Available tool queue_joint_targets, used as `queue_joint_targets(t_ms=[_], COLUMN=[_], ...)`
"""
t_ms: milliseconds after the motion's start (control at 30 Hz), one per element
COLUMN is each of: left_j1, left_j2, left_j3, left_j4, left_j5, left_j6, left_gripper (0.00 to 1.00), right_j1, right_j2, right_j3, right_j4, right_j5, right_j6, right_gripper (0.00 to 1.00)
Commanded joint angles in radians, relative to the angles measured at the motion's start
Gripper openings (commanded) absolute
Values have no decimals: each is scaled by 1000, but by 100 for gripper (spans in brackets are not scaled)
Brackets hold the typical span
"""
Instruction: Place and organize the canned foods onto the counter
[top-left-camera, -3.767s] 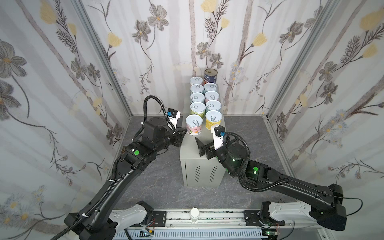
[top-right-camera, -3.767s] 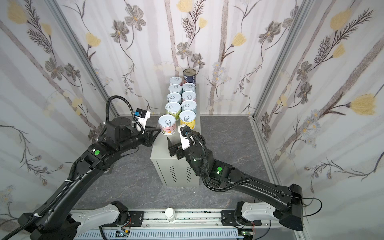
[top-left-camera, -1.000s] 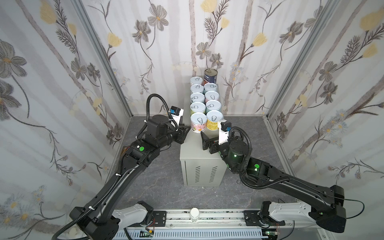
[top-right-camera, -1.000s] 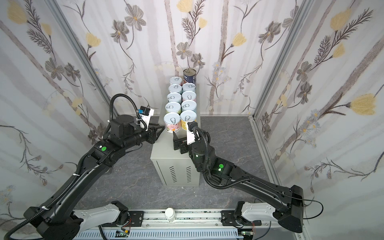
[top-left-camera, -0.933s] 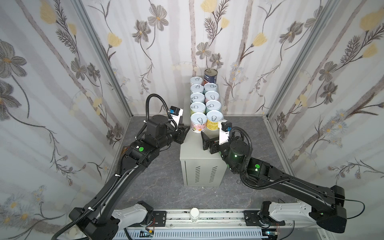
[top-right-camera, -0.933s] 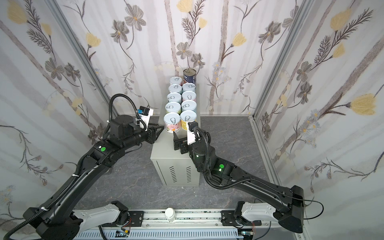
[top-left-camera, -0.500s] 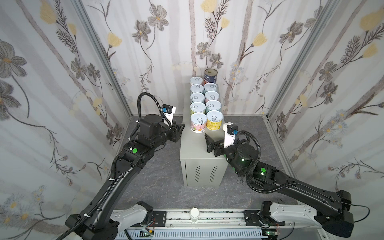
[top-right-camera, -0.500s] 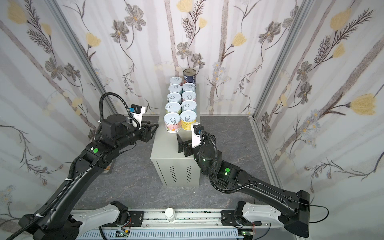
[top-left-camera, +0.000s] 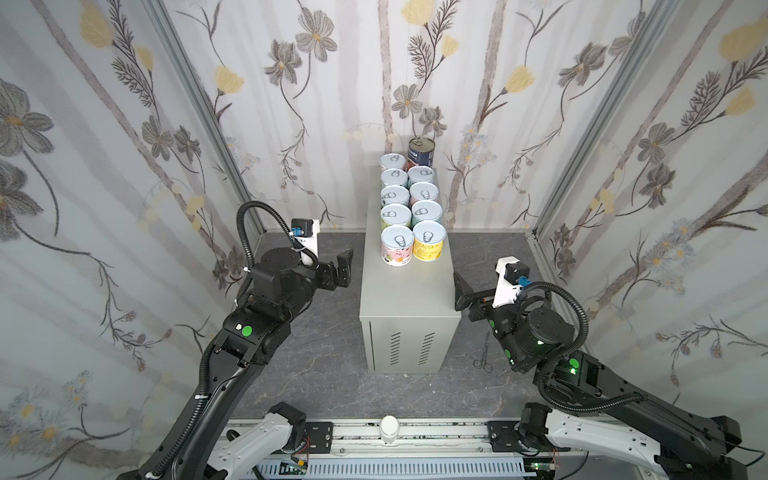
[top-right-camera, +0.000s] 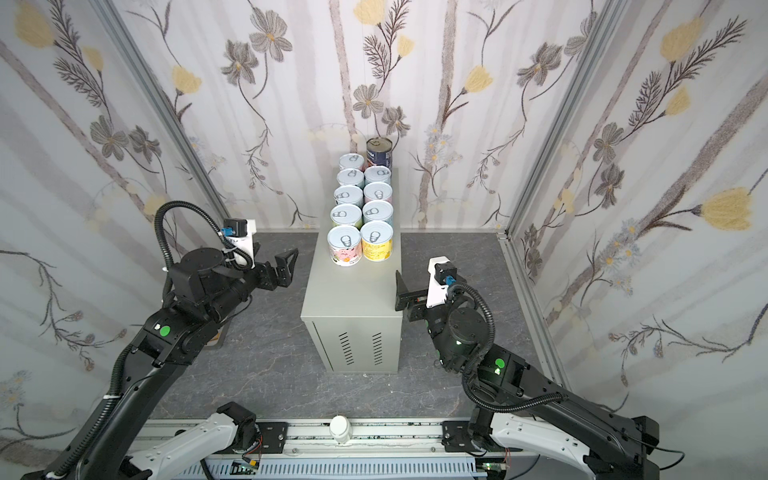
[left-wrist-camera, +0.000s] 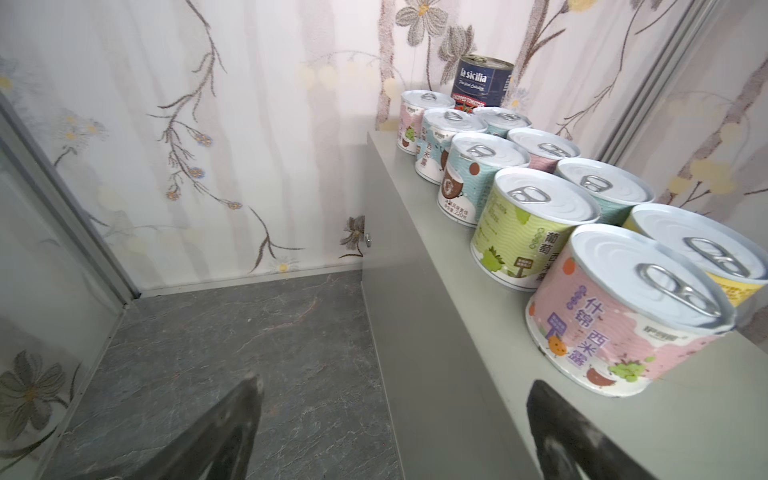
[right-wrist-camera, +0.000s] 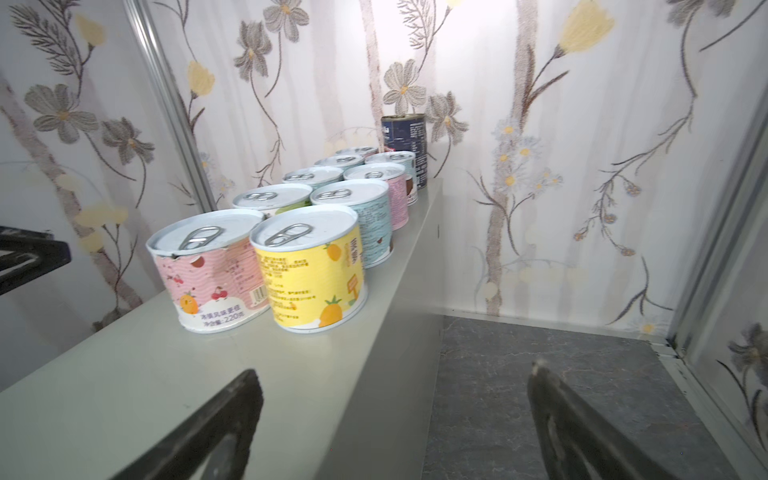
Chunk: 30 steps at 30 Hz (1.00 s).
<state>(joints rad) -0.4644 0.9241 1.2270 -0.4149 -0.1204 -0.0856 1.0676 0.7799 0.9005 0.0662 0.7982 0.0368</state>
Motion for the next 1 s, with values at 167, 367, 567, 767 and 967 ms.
queue_joint_targets(t_ms=[167, 367, 567, 767, 967], left_j1=[32, 113, 239, 324, 378], left_j2=[-71, -83, -53, -81, -85], left_j3=[-106, -238, -353, -518, -680], left_j4=[180, 333, 496, 684, 828], left_j5=[-248, -358, -329, -320, -364], left_j6=[-11, -37, -51, -54, -64], left_gripper=[100, 100, 100, 100, 100], right_j1=[-65, -174, -360, -531, -708], right_j2=[-93, -109, -52, -9, 10], right_j3=[-31, -42, -68, -139, -215], right_j4=[-65, -83, -105, -63, -47], right_j5=[170, 132, -5, -151, -375], right_j6=[-45, -21, 57, 99, 150], right_gripper=[100, 100, 100, 100, 100])
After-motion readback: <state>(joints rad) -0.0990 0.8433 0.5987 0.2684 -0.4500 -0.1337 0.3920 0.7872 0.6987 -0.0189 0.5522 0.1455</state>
